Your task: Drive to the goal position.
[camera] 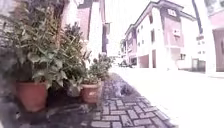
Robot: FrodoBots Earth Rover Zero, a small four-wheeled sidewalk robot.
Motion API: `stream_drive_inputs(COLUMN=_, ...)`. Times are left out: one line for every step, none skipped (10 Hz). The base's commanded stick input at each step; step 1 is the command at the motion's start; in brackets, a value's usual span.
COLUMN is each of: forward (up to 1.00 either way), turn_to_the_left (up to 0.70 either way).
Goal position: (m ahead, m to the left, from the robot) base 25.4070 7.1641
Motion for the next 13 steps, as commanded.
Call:
stream_drive_inputs(forward=0.00, turn_to_the_left=-0.68)
stream_drive_inputs(forward=0.00, turn_to_the_left=-0.68)
stream_drive_inputs(forward=0.00, turn_to_the_left=-0.68)
stream_drive_inputs(forward=0.00, turn_to_the_left=-0.68)
stream_drive_inputs(forward=0.00, turn_to_the_left=-0.68)
stream_drive_inputs(forward=0.00, turn_to_the_left=-0.68)
stream_drive_inputs(forward=0.00, turn_to_the_left=-0.68)
stream_drive_inputs(forward=0.00, turn_to_the_left=-0.68)
stream_drive_inputs(forward=0.00, turn_to_the_left=-0.68)
stream_drive_inputs(forward=0.00, turn_to_the_left=-0.68)
stream_drive_inputs(forward=0.00, turn_to_the_left=-0.68)
stream_drive_inputs(forward=0.00, turn_to_the_left=-0.68)
stream_drive_inputs(forward=0.00, turn_to_the_left=-0.68)
